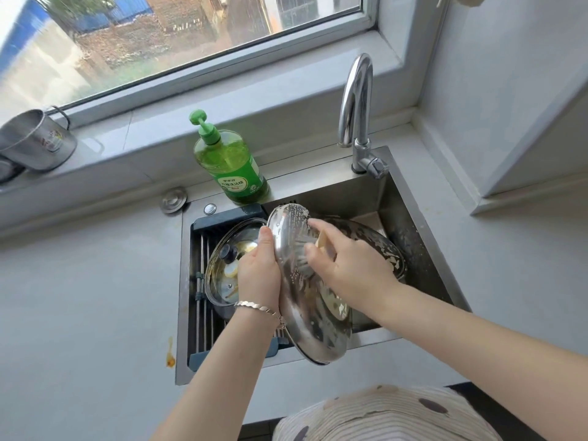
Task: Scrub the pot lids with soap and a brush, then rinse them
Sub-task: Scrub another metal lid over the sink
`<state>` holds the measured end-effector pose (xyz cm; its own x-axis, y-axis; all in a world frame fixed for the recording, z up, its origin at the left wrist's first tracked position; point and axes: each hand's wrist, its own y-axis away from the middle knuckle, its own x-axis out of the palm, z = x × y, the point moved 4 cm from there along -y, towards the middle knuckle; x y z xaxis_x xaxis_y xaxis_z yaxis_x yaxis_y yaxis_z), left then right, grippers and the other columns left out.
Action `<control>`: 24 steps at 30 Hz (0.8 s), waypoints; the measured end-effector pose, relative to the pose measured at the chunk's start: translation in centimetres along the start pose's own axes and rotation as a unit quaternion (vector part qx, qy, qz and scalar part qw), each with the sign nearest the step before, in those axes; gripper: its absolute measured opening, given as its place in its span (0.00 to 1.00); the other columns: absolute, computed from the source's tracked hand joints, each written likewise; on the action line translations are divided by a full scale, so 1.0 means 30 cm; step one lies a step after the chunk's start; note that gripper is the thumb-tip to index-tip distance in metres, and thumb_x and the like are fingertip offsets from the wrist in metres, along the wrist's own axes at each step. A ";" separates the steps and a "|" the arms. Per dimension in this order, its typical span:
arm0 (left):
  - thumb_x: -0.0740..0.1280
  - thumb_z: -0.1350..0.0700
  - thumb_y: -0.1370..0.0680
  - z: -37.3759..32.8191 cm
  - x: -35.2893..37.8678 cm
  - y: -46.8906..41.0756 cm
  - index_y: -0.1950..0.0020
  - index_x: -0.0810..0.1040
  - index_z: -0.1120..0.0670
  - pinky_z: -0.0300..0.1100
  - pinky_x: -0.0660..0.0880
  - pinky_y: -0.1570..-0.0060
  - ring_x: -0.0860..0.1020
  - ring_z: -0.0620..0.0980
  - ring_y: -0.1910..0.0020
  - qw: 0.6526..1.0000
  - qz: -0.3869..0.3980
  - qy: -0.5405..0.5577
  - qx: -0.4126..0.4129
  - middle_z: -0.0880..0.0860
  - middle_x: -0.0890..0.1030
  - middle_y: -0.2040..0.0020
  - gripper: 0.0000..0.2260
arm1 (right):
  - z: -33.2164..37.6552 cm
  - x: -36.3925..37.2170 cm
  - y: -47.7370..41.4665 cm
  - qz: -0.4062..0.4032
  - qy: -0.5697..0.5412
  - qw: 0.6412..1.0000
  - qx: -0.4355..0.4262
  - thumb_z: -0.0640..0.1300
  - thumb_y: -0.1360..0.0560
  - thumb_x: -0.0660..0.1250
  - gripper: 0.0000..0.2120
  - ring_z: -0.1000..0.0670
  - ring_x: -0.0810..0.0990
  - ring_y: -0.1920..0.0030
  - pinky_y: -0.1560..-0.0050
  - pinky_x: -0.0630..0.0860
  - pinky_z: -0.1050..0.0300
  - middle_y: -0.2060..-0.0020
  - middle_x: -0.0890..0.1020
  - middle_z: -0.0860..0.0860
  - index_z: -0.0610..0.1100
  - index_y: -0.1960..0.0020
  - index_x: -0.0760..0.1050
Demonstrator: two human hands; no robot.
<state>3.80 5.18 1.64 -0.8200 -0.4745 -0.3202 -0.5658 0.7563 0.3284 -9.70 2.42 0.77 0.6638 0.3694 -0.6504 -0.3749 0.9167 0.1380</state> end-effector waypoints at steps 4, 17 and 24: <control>0.57 0.42 0.21 0.027 -0.017 -0.033 0.65 0.72 0.55 0.33 0.71 0.73 0.74 0.46 0.73 0.998 -0.018 0.013 -0.061 0.51 0.74 0.69 0.21 | 0.028 0.036 0.070 0.158 0.013 0.987 -0.019 0.58 0.21 0.50 0.33 0.51 0.75 0.56 0.51 0.72 0.52 0.60 0.75 0.54 0.50 0.24 0.38; 0.58 0.38 0.24 0.072 0.011 -0.086 0.57 0.76 0.57 0.51 0.75 0.44 0.79 0.57 0.52 0.991 -0.018 0.027 -0.133 0.57 0.80 0.54 0.22 | -0.025 0.007 0.121 -0.026 0.090 0.977 -0.192 0.43 0.24 0.57 0.21 0.47 0.73 0.72 0.74 0.71 0.56 0.70 0.74 0.50 0.43 0.33 0.71; 0.56 0.45 0.20 0.036 0.046 -0.036 0.67 0.72 0.57 0.51 0.74 0.50 0.77 0.58 0.57 0.996 -0.001 0.006 -0.092 0.58 0.77 0.61 0.21 | 0.038 -0.061 0.037 -0.061 0.145 0.973 -0.168 0.45 0.27 0.54 0.22 0.45 0.75 0.72 0.74 0.65 0.57 0.68 0.73 0.50 0.52 0.36 0.75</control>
<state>3.37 4.18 -0.12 -0.8187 -0.4825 -0.3113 -0.5734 0.6597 0.4857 -10.61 2.93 2.96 0.5245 0.1583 -0.8366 -0.5281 0.8312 -0.1738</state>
